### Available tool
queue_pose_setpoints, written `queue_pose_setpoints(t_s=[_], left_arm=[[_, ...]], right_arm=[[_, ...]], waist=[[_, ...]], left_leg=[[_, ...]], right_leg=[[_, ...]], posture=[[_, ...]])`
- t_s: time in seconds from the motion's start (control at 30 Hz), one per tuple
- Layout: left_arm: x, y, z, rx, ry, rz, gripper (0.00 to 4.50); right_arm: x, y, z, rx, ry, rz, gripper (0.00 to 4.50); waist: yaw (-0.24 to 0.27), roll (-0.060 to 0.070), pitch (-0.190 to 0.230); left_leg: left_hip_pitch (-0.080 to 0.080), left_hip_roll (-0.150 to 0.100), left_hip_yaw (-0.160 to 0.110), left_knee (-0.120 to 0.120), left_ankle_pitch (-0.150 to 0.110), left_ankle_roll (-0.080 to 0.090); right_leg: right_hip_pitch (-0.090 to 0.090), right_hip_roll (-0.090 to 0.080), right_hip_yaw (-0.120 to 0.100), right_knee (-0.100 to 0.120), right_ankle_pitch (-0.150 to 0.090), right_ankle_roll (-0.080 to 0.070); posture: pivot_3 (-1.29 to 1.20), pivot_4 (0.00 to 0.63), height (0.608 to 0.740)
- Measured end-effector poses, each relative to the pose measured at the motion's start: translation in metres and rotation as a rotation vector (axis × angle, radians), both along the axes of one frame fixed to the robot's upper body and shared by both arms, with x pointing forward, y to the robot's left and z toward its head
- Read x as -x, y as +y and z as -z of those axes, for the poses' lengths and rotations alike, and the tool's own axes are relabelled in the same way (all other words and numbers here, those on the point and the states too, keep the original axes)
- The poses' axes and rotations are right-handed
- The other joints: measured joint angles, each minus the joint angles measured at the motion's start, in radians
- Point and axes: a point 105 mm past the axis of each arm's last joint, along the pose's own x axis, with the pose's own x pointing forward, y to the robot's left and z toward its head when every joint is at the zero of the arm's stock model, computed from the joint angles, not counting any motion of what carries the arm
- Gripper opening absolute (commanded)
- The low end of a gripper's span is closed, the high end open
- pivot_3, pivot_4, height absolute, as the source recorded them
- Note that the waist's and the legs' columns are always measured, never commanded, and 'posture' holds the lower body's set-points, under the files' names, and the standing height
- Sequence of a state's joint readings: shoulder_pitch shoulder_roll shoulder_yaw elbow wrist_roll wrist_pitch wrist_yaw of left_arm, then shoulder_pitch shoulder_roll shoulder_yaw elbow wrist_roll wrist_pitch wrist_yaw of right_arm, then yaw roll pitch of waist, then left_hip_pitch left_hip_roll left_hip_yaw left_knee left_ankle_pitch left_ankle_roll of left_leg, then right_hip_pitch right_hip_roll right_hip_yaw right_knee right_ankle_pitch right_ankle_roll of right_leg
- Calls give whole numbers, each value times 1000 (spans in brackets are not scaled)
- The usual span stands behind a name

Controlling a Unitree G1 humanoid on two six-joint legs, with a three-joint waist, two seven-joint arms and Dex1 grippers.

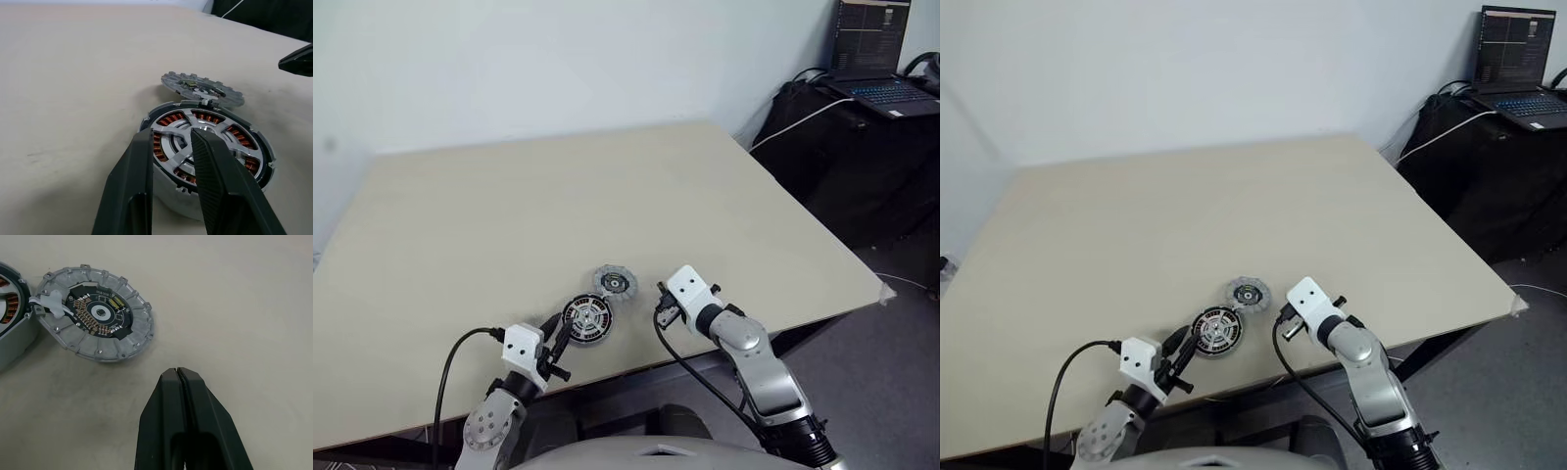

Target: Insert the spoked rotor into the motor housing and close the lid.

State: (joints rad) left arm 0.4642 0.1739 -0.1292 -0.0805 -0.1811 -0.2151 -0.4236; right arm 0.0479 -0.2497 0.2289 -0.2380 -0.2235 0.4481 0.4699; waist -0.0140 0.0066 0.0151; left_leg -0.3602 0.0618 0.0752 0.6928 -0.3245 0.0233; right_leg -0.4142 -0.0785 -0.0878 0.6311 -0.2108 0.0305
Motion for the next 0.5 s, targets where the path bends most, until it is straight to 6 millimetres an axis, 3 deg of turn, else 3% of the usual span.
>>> queue_pose_setpoints(t_s=[0.27,0.5], left_arm=[[6,-3,-8,67,84,92,1228],[13,-18,-14,90,179,223,1228]], right_arm=[[-5,0,-5,-1,-15,4,32],[-6,2,-6,-8,-14,5,32]], waist=[[-1,0,1],[-2,2,2]], left_leg=[[0,0,0,0,0,0],[0,0,0,0,0,0]], right_leg=[[-1,0,0,0,0,0],[0,0,0,0,0,0]], posture=[[0,0,740],[0,0,740]])
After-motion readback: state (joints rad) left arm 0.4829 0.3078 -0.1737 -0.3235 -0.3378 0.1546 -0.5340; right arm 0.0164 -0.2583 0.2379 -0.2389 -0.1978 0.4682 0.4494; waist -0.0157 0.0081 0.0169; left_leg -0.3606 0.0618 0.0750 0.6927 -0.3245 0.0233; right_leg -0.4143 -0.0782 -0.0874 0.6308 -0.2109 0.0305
